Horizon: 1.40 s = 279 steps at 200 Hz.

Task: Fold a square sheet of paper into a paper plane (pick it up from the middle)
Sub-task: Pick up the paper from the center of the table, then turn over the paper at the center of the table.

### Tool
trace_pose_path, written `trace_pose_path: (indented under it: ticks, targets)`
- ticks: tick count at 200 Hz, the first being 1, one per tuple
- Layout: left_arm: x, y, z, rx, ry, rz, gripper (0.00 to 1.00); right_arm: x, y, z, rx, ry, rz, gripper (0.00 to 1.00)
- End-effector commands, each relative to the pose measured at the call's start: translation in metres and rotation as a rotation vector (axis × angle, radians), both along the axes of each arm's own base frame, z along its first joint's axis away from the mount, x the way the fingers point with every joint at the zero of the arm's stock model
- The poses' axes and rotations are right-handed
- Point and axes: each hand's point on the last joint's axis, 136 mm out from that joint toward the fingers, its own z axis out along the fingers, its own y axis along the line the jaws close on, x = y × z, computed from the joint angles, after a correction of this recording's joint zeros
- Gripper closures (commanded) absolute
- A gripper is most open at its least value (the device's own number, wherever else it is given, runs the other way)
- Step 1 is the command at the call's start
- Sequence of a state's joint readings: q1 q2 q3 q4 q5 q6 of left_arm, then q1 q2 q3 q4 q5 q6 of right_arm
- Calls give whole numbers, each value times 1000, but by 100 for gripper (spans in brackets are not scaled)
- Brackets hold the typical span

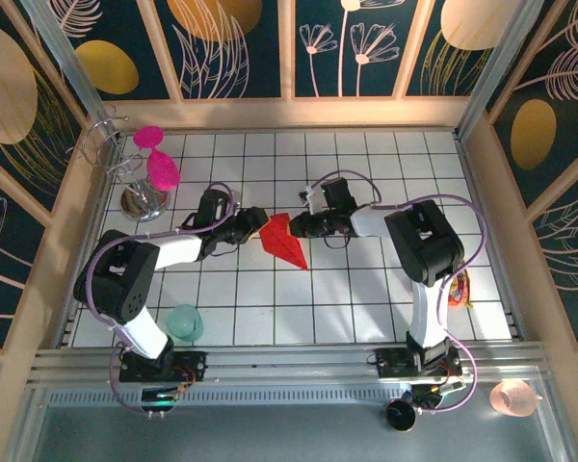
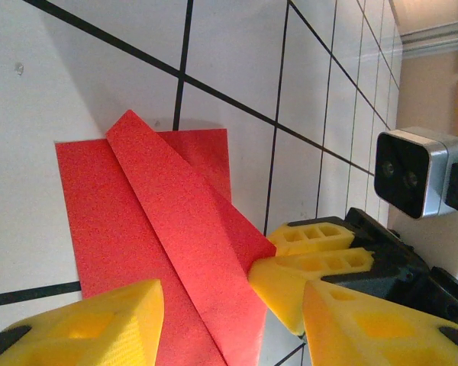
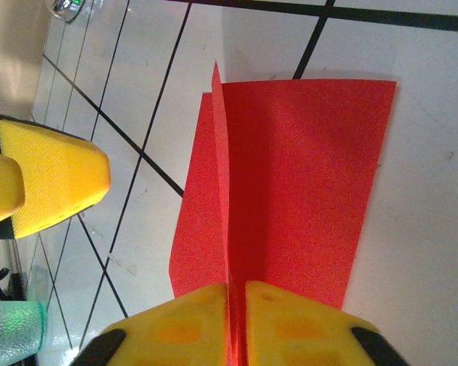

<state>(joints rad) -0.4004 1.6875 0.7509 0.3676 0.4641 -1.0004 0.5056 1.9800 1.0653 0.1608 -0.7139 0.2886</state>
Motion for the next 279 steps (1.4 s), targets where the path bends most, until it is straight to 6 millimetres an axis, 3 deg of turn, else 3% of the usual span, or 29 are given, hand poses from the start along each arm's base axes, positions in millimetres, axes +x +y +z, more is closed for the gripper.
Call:
trace_pose_path:
  ticks: [1,31,96,129,186,223,279]
  targets:
    - [-1,-5,13,-28,-36,-16,49,6,5,13,27,-35,3,94]
    - [-3,-10,33,-77,-90,-44,48,13,3,48,106,-92,-54,100]
    - [-14,-32,112,-291,-304,-158,33,18,-14,147,404,-132,-172,100]
    - [-21,-38,134,-383,-368,-193,31,14,-23,179,528,-115,-211,100]
    - [-28,-52,147,-406,-431,-270,34,7,-22,192,636,-37,-200,100]
    - [-24,-55,141,-382,-431,-268,39,3,-21,198,693,-3,-182,100]
    - [-32,-67,159,-426,-486,-336,58,4,-21,195,695,24,-191,100]
